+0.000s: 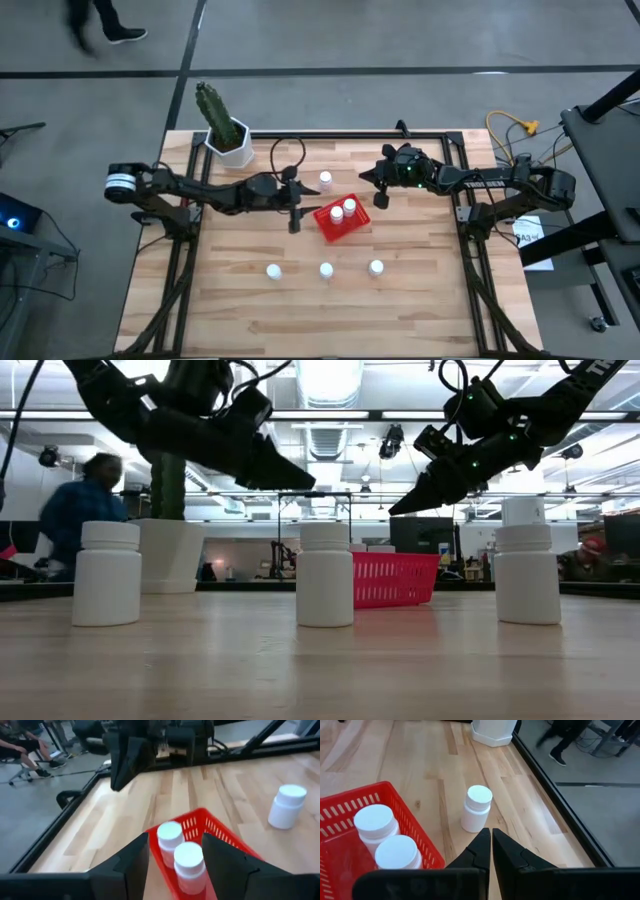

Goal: Pick and place pill bottles into a basket
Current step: Put the white pill bottle into the red bin

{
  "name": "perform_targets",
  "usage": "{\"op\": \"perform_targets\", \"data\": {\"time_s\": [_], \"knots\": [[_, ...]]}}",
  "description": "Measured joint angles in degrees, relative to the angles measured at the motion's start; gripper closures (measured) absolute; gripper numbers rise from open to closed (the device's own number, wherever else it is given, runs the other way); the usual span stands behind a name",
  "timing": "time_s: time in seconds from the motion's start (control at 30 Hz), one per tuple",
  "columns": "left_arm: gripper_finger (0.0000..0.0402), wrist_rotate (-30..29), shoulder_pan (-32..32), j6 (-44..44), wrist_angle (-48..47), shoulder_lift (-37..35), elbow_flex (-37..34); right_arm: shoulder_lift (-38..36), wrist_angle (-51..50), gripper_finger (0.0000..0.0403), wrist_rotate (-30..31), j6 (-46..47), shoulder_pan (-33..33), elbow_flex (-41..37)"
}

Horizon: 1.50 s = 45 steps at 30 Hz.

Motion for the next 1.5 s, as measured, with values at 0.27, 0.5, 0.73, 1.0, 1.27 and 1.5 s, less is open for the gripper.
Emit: {"op": "perform_targets", "data": {"time_s": [0.27,0.5,0.73,1.0,1.27,1.5], "knots": [[0.0238,0.03,4.92,1.32,0.32,0.42,-2.84,0.00,-0.04,0.0394,0.00,0.65,0.00,0.00],[0.0232,4.37,11.74,1.27,0.58,0.48,-4.09,0.00,-0.08,0.0394,-0.01,0.65,0.00,0.00],[0.0206,8.93,15.23,1.43,0.57,0.63,-4.59,0.00,0.00,0.0394,-0.01,0.62,0.00,0.00],[0.0182,9.44,16.69,1.58,3.99,7.98,-5.33,0.00,0.58,0.0394,0.01,0.47,0.00,0.00],[0.0166,15.06,17.82,1.19,11.49,17.92,-3.07,0.00,1.47,0.0394,0.01,0.66,0.02,0.00],[0.0165,16.71,17.92,1.22,11.32,20.04,-0.56,0.00,1.49,0.0394,0.01,1.68,0.02,0.00]]}}
